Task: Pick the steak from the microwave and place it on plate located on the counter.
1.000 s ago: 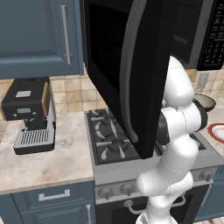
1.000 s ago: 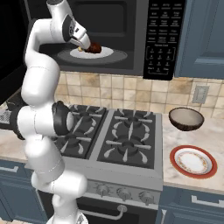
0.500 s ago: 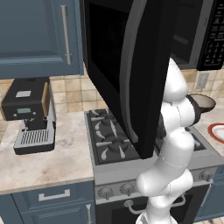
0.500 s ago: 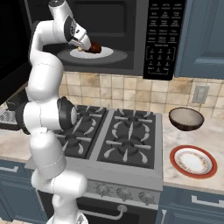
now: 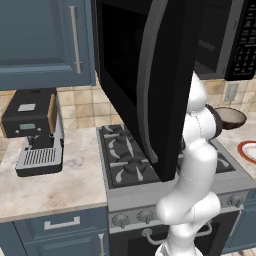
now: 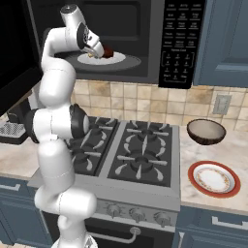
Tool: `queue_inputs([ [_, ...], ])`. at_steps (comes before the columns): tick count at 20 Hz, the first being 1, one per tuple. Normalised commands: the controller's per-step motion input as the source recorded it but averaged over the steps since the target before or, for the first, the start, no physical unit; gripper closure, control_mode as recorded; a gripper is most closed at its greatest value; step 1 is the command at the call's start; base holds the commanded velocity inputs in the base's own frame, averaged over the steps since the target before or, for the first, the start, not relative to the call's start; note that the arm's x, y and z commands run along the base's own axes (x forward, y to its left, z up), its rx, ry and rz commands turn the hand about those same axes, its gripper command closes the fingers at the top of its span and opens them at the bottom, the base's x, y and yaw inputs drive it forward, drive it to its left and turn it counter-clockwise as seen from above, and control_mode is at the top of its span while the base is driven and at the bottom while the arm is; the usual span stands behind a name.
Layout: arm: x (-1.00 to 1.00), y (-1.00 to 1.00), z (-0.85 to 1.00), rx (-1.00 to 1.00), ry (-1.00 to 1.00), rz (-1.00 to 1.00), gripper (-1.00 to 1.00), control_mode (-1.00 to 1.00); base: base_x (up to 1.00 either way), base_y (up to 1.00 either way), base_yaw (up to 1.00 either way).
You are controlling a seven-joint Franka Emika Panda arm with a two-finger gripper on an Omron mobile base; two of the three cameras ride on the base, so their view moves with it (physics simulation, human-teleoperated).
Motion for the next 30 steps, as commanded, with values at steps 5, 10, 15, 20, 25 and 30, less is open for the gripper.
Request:
queue_inputs([
  [5, 0.32, 0.0, -0.03, 0.0, 0.0, -0.03, -1.0, -1.0, 0.0, 0.0, 0.0],
  [10, 0.18, -0.14, 0.0, 0.0, 0.0, -0.04, -1.0, -1.0, 0.0, 0.0, 0.0],
  [15, 0.02, -0.29, 0.0, 0.0, 0.0, -0.08, -1.0, -1.0, 0.0, 0.0, 0.0],
  [20, 0.0, -0.28, 0.0, 0.0, 0.0, -0.06, -1.0, -1.0, 0.0, 0.0, 0.0],
  [25, 0.0, -0.08, -0.04, 0.0, -0.01, -0.01, -1.0, -1.0, 0.0, 0.0, 0.0],
  [30, 0.0, 0.0, -0.16, 0.0, -0.07, 0.0, -1.0, -1.0, 0.0, 0.0, 0.0],
])
